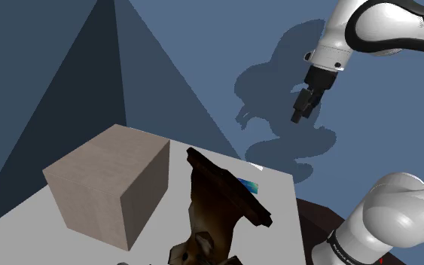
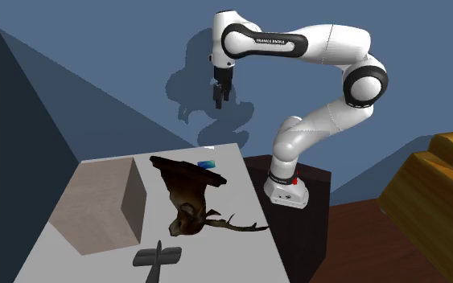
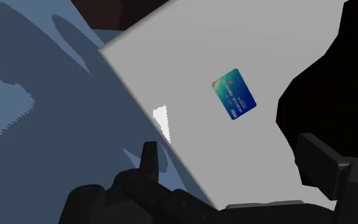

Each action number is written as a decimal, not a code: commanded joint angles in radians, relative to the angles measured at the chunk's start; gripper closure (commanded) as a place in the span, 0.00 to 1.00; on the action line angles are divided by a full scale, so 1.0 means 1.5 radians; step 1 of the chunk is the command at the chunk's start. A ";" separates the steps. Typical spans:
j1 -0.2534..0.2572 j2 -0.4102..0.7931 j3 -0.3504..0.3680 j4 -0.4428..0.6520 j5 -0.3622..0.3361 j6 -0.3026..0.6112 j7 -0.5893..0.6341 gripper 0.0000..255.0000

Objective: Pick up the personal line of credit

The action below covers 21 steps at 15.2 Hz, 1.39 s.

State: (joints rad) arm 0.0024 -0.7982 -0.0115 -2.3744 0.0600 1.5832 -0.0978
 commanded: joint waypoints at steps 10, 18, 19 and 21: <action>0.062 0.069 0.038 -0.135 -0.002 0.157 -0.080 0.00; 0.115 0.182 0.076 -0.224 -0.007 0.316 -0.142 0.00; 0.121 0.200 0.081 -0.233 -0.009 0.338 -0.149 0.00; 0.128 0.224 0.088 -0.243 -0.011 0.366 -0.157 0.00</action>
State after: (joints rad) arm 0.1882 -0.4852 0.1136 -2.7263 0.0443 2.1005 -0.3278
